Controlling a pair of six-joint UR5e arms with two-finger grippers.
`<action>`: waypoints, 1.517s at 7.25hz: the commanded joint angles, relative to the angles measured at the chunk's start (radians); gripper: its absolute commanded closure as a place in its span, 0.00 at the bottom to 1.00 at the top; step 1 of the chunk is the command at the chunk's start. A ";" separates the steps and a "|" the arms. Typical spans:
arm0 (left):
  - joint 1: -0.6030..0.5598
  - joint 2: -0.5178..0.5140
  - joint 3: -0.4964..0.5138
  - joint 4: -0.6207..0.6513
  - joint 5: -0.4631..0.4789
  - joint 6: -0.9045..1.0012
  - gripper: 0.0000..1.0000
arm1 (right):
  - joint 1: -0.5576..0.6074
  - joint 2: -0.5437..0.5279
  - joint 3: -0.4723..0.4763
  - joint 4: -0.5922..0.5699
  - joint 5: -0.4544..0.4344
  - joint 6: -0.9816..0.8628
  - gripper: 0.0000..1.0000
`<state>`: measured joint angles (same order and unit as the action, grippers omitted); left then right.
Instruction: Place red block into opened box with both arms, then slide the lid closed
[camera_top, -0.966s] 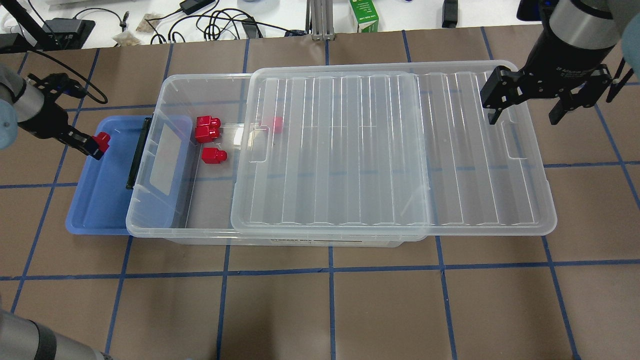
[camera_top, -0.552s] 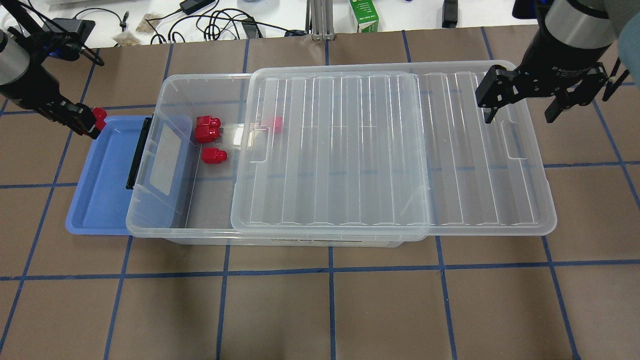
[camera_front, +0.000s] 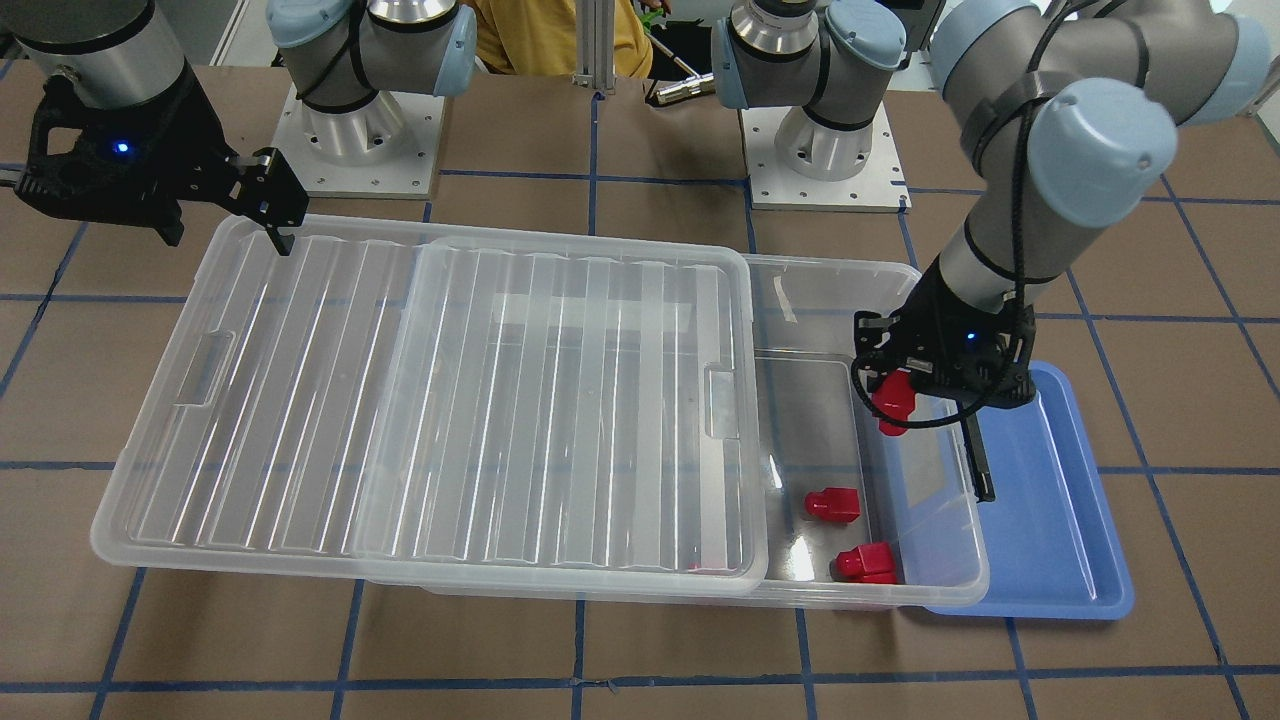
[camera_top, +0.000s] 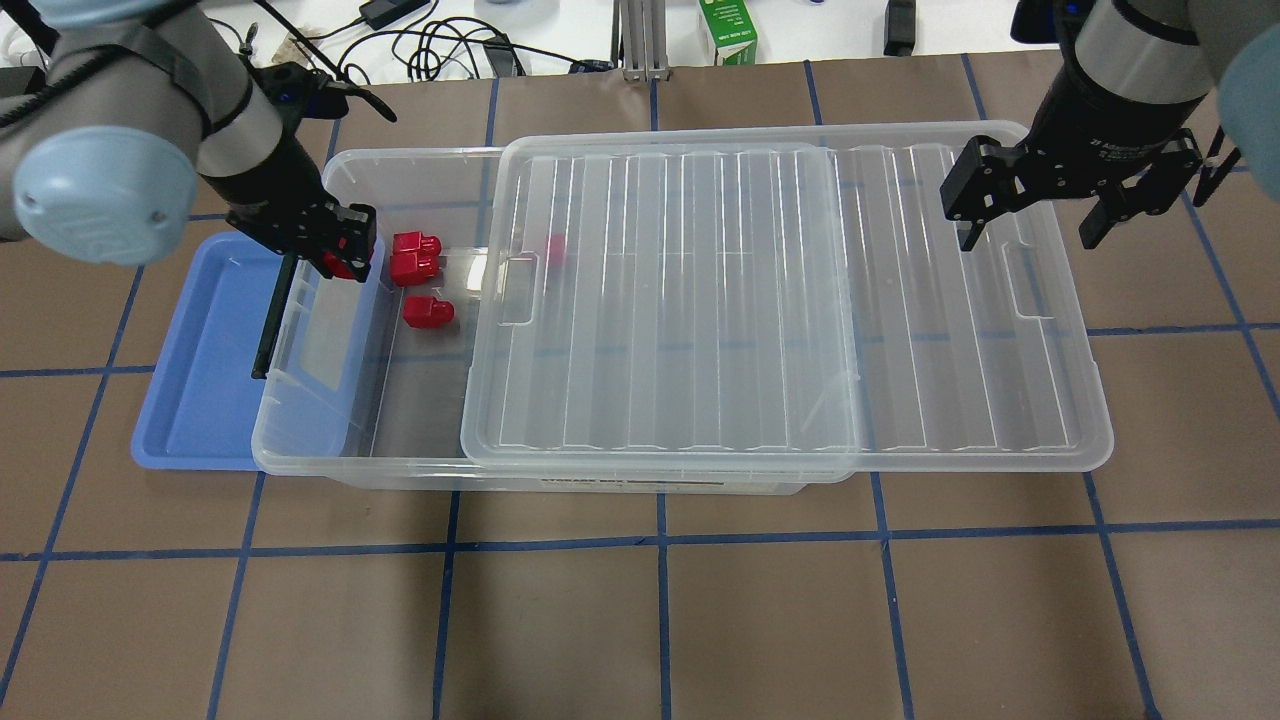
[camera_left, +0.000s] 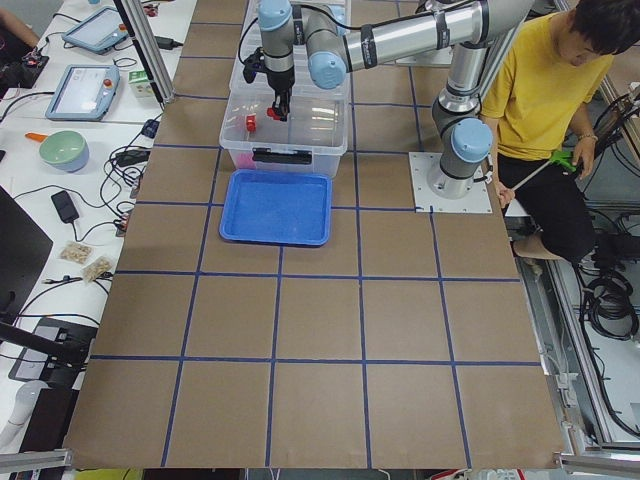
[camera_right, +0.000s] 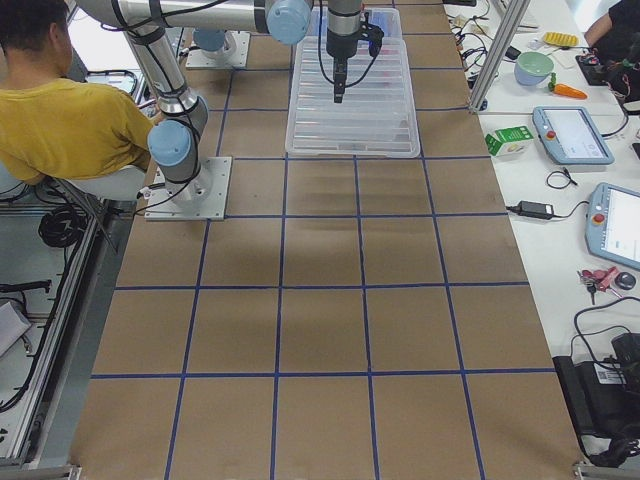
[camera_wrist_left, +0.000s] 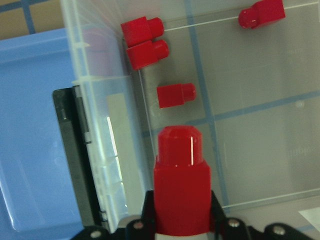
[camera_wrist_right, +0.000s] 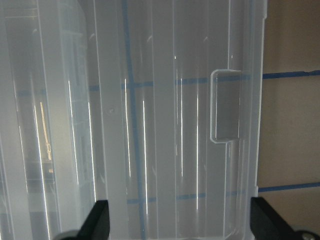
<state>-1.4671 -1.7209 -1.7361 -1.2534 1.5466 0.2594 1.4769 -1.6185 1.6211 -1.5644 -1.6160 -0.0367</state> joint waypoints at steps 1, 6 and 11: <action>-0.016 -0.009 -0.164 0.197 0.000 -0.037 0.96 | 0.000 0.000 0.002 -0.002 0.001 0.001 0.00; -0.007 -0.074 -0.198 0.213 -0.005 -0.039 0.92 | 0.000 0.000 0.002 -0.002 0.001 -0.002 0.00; -0.002 -0.121 -0.192 0.230 -0.007 -0.037 0.44 | 0.000 0.000 -0.001 0.000 0.001 0.006 0.00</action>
<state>-1.4714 -1.8353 -1.9301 -1.0266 1.5402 0.2212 1.4772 -1.6183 1.6221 -1.5652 -1.6151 -0.0333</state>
